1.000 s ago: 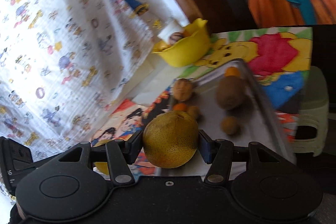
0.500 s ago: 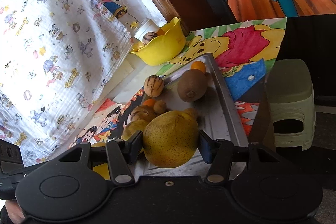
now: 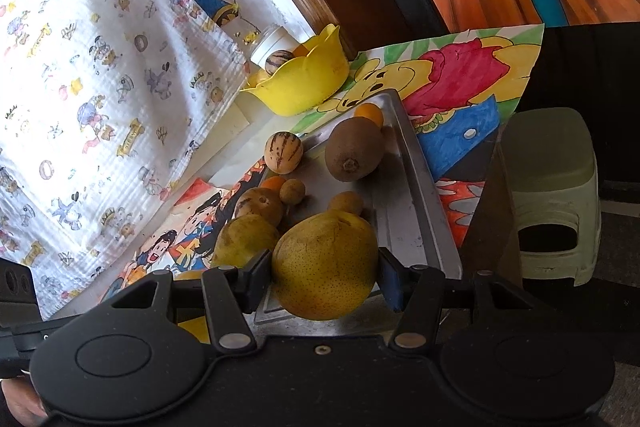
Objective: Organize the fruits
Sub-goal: 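Lower the lemon onto the tray with the left tool while the right tool lowers the pear beside it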
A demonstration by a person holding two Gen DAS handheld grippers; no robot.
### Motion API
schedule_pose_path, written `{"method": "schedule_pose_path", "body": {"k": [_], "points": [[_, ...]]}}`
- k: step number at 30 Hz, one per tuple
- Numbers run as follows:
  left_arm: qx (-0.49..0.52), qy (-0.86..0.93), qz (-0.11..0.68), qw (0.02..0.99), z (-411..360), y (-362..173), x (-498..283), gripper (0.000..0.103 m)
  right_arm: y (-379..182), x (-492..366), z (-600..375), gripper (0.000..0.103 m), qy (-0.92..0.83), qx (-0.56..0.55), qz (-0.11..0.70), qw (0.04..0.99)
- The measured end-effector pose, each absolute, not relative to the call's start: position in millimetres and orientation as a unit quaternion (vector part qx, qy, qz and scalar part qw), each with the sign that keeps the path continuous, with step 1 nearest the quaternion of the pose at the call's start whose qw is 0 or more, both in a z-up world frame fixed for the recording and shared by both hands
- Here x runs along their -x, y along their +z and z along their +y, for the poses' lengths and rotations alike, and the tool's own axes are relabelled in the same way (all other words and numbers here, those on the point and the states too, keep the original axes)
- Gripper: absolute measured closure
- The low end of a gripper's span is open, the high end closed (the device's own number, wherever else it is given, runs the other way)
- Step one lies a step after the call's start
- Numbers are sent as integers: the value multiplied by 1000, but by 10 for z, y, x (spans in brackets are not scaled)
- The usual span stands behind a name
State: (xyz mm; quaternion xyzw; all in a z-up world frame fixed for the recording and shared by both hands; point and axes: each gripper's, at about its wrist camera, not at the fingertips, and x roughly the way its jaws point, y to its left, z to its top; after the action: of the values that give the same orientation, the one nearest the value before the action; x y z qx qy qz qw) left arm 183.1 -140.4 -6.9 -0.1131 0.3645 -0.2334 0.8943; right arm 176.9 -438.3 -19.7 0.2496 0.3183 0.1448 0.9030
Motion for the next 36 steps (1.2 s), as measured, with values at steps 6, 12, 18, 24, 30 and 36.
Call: {"method": "schedule_pose_path", "body": {"k": [6, 12, 18, 24, 30, 36], "points": [[103, -230, 360, 898, -1418, -75, -1816, 38, -235, -1777, -4413, 46, 143, -252, 318, 903], [94, -229, 362, 899, -1438, -100, -1821, 38, -249, -1794, -4416, 46, 142, -251, 317, 904], [94, -226, 364, 899, -1441, -131, -1833, 38, -269, -1806, -4415, 46, 135, -244, 306, 910], [89, -221, 357, 903, -1457, -141, -1842, 38, -295, -1836, -4425, 46, 127, -236, 295, 917], [77, -216, 347, 909, -1491, -148, -1844, 37, -321, -1865, -4429, 46, 120, -227, 285, 923], [60, -217, 340, 913, -1529, -157, -1832, 37, -343, -1888, -4422, 46, 117, -225, 275, 928]]}}
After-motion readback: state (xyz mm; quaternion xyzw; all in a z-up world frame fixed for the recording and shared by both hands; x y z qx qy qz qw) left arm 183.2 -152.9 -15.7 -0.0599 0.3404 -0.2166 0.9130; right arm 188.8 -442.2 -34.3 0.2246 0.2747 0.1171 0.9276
